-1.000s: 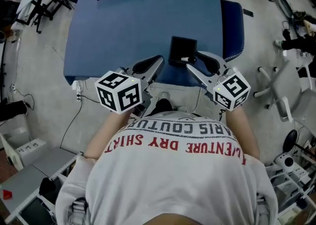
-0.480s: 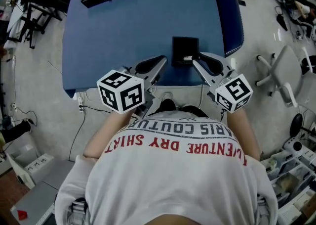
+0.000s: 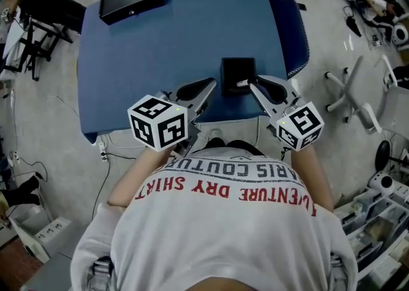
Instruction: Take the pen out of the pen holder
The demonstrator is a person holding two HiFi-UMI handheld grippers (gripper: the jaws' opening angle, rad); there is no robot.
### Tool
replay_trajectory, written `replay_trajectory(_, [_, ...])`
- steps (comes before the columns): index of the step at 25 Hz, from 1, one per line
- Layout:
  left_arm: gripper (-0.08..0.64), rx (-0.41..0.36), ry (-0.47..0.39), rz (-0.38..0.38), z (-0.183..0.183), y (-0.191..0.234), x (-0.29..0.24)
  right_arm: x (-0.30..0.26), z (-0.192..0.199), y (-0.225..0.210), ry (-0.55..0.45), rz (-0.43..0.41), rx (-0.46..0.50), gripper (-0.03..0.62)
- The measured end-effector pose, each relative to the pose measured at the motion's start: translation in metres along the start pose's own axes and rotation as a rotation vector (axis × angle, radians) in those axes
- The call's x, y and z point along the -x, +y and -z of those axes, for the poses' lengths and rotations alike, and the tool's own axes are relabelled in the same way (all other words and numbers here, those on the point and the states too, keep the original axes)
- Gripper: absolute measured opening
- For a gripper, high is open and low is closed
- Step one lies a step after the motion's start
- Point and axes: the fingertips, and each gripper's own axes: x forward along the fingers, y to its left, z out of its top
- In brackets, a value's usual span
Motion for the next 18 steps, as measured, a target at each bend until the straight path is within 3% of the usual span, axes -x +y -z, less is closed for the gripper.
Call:
replay_trajectory(7, [0.032, -0.006, -0.016, -0.002, -0.006, -0.002, -0.003, 0.003, -0.005, -0.001, 0.005, -0.005, 0.016, 0.077])
replay_trajectory(18, [0.032, -0.025, -0.068, -0.050, -0.020, -0.026, 0.009, 0.025, -0.051, 0.002, -0.096, -0.034, 0.022, 0.077])
